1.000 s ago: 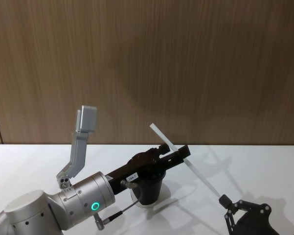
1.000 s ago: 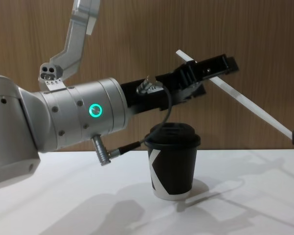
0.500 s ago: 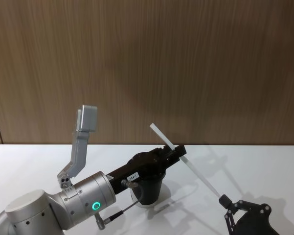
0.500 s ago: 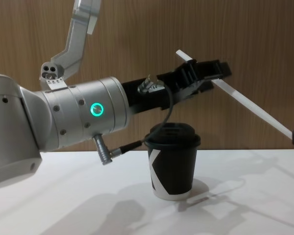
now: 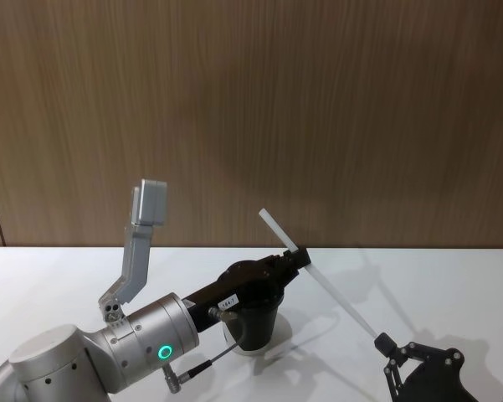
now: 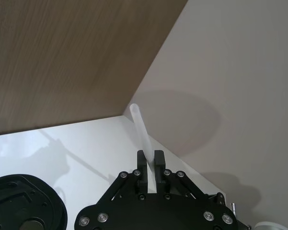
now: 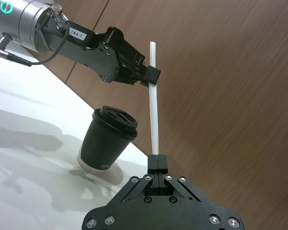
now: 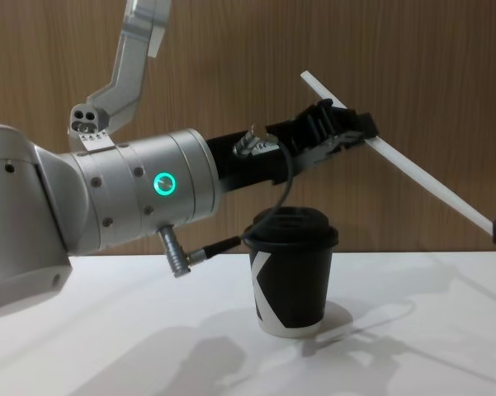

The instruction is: Pick up the straw with one hand, pass it to the other hand, and insert it into the cup.

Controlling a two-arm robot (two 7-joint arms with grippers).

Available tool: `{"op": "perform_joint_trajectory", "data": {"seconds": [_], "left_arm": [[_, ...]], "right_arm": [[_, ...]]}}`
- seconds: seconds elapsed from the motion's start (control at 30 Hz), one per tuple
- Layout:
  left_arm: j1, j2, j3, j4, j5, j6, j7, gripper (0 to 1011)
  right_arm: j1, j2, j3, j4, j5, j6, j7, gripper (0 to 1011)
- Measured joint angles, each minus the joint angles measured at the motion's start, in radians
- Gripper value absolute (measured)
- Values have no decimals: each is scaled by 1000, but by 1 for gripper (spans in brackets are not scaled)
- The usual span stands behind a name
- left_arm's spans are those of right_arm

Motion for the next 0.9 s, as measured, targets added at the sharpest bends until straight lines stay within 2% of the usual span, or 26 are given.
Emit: {"op": "perform_joint_trajectory", "data": {"seconds": [0.13, 0.3, 0.47, 0.57, 0.6, 0.67, 0.8, 0.9], "left_arm": [[0, 0, 0, 0, 0, 0, 0, 75], [0, 0, 0, 0, 0, 0, 1, 41], [0, 0, 0, 0, 0, 0, 1, 19], [0, 0, 0, 0, 0, 0, 1, 11], [0, 0, 0, 0, 0, 0, 0, 10], [0, 1, 0, 0, 1, 0, 1, 10], [-2, 5, 3, -7, 6, -7, 3, 10], [-5, 12, 5, -17, 18, -17, 5, 10]], "right_arm": [[0, 0, 0, 0, 0, 0, 0, 7], [0, 0, 0, 0, 0, 0, 0, 105], [0, 0, 0, 0, 0, 0, 0, 273], [0, 0, 0, 0, 0, 0, 0, 330], [0, 0, 0, 0, 0, 0, 0, 392], [0, 0, 0, 0, 0, 0, 0, 427], [0, 0, 0, 0, 0, 0, 0, 593], [0, 0, 0, 0, 0, 0, 0, 651]]}}
